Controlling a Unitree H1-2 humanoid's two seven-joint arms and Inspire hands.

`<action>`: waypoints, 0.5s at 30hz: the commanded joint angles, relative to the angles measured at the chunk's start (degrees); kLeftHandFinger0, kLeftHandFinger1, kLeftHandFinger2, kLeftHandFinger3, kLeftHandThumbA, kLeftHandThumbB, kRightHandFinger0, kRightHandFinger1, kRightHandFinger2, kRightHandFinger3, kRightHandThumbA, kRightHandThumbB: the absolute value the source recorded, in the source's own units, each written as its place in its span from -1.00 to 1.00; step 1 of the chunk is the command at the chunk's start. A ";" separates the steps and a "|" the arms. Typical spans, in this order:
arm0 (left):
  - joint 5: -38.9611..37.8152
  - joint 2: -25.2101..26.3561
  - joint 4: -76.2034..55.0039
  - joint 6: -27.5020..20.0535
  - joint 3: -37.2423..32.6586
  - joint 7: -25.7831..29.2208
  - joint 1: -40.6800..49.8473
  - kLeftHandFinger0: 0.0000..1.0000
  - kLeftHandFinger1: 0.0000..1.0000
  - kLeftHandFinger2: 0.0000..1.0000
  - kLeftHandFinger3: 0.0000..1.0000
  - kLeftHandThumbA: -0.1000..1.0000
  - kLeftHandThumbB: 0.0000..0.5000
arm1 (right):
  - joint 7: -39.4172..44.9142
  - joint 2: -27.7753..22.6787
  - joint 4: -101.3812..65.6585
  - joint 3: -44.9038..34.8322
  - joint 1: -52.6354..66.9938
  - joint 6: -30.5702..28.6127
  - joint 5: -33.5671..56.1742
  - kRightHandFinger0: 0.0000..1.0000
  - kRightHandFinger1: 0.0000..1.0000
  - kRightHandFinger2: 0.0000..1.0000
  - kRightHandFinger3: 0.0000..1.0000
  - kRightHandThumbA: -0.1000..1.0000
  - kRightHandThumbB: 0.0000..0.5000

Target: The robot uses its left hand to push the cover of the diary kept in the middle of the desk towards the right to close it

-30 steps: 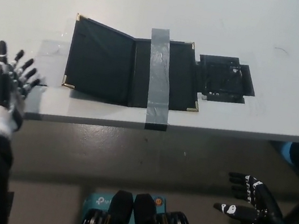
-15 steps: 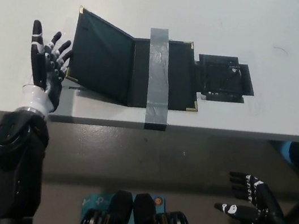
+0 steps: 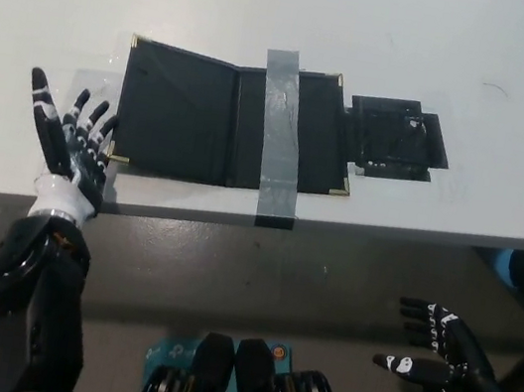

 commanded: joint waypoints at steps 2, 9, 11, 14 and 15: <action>-3.81 -2.01 -0.89 -1.41 -0.78 0.03 -1.14 1.00 1.00 1.00 1.00 1.00 -0.25 | 0.21 -0.56 -2.47 -0.44 0.18 0.51 -0.18 0.55 0.64 0.62 0.63 1.00 0.97; -4.58 -3.51 -1.36 -2.35 -2.01 1.11 -4.84 1.00 1.00 1.00 1.00 1.00 -0.08 | 0.36 -0.77 -3.01 -0.37 0.27 0.75 -0.31 0.53 0.63 0.61 0.62 1.00 0.95; -4.66 -3.54 -1.13 -2.53 -2.34 1.20 -5.92 1.00 1.00 1.00 1.00 1.00 -0.04 | 0.54 -0.71 -2.94 -0.55 0.04 0.59 0.08 0.54 0.63 0.61 0.61 1.00 0.90; -4.60 -4.21 -0.81 -3.16 -3.40 1.09 -7.70 1.00 1.00 1.00 1.00 1.00 0.05 | 0.48 -1.04 -3.03 -0.10 -0.11 0.97 -0.71 0.53 0.63 0.61 0.63 1.00 0.89; -4.69 -4.29 -0.72 -3.27 -3.66 0.94 -8.04 1.00 1.00 1.00 1.00 1.00 0.05 | 0.47 -1.06 -2.95 -0.08 -0.15 1.01 -0.75 0.53 0.64 0.61 0.63 1.00 0.89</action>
